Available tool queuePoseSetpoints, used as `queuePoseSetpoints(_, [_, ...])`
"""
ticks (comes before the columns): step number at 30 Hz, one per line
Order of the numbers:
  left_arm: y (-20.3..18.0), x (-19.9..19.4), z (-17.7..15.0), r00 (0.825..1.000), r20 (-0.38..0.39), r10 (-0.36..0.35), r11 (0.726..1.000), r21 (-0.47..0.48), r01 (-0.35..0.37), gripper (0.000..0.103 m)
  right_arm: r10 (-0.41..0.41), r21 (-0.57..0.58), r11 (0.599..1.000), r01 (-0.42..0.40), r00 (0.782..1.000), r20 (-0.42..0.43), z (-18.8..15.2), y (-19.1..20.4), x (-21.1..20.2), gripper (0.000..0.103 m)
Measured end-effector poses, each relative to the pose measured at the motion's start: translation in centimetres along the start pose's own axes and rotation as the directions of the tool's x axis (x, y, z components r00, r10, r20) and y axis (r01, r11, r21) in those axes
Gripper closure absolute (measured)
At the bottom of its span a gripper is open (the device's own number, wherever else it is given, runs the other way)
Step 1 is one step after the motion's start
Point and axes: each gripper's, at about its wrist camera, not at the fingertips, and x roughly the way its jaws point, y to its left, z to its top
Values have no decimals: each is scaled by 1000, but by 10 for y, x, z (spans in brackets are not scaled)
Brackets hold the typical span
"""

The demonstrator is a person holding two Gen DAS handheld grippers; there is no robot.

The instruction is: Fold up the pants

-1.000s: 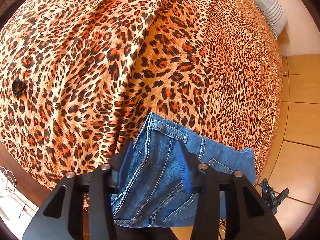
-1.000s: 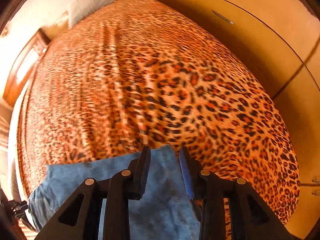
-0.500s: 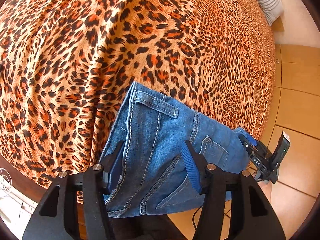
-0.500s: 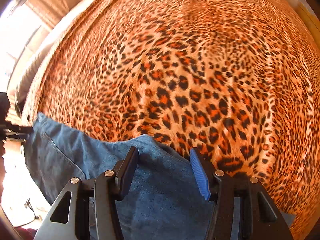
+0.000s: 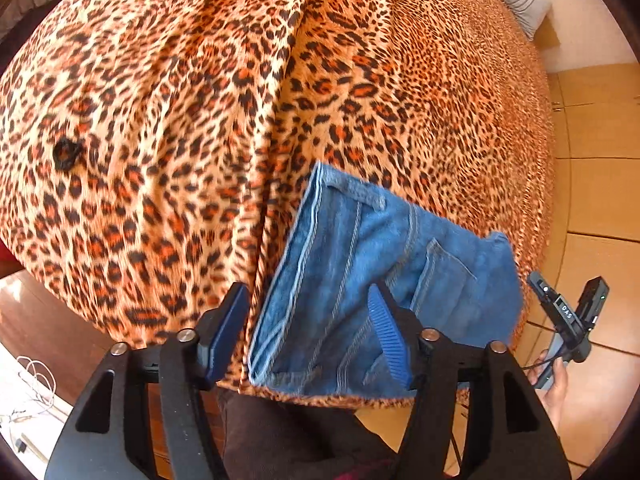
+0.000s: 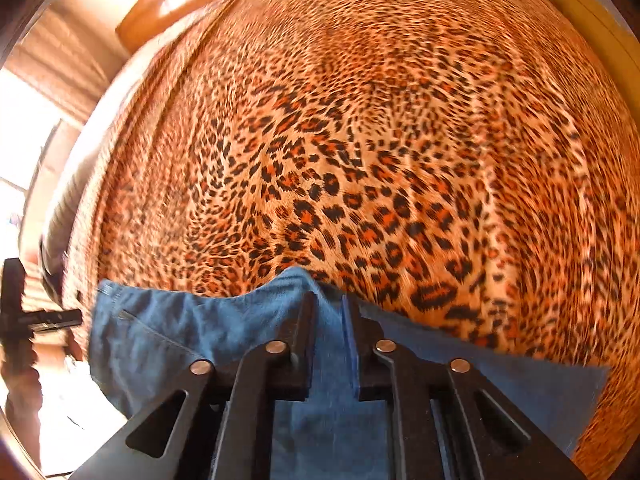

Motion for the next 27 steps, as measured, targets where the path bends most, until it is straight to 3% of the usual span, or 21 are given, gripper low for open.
queuePoseSetpoints(2, [7, 4, -26, 998, -39, -44, 999, -5, 44, 29, 15, 109, 994, -18, 1000, 26, -33, -35, -29, 62])
queuePoseSetpoints(5, [16, 22, -52, 989, -83, -123, 991, -65, 117, 29, -46, 290, 956, 36, 999, 29, -90, -96, -66, 61])
queuePoseSetpoints(8, [26, 40, -59, 982, -115, -149, 980, -147, 132, 29, -118, 478, 873, 99, 993, 9, -152, -153, -96, 58])
queuePoseSetpoints(10, [29, 50, -55, 977, -134, -165, 972, -190, 138, 29, -132, 573, 811, 115, 991, -12, -187, -180, -98, 56])
queuePoseSetpoints(12, [23, 55, -51, 981, -139, -134, 977, -184, 107, 29, -124, 636, 764, 111, 992, -24, -207, -194, -86, 56])
queuePoseSetpoints(15, [6, 62, -48, 988, -139, -70, 988, -143, 50, 30, -89, 687, 726, 22, 994, 62, -215, -200, -72, 58])
queuePoseSetpoints(17, [1, 60, -51, 991, -128, -25, 991, -131, 8, 39, -76, 683, 730, -20, 991, 110, -211, -197, -68, 90])
queuePoseSetpoints(18, [1, 58, -54, 994, -112, -3, 992, -124, -11, 49, -75, 672, 740, -26, 990, 121, -211, -195, -71, 95])
queuePoseSetpoints(19, [2, 57, -57, 994, -104, 30, 993, -109, -41, 61, -78, 663, 748, -33, 987, 138, -213, -192, -75, 96])
queuePoseSetpoints(20, [6, 60, -59, 992, -105, 67, 993, -93, -77, 65, -90, 653, 757, -19, 987, 133, -216, -190, -77, 96])
queuePoseSetpoints(21, [13, 66, -60, 991, -116, 60, 992, -100, -72, 67, -91, 654, 756, -3, 990, 110, -219, -192, -70, 96])
queuePoseSetpoints(23, [20, 68, -59, 992, -123, 37, 988, -144, -55, 67, -105, 696, 717, 36, 993, 56, -233, -209, -58, 95])
queuePoseSetpoints(25, [15, 60, -57, 991, -131, 41, 990, -125, -58, 68, -76, 729, 684, -16, 993, 93, -237, -213, -59, 88])
queuePoseSetpoints(27, [9, 46, -60, 993, -119, 14, 997, -78, -23, 67, -40, 730, 677, -93, 986, 162, -237, -210, -71, 84])
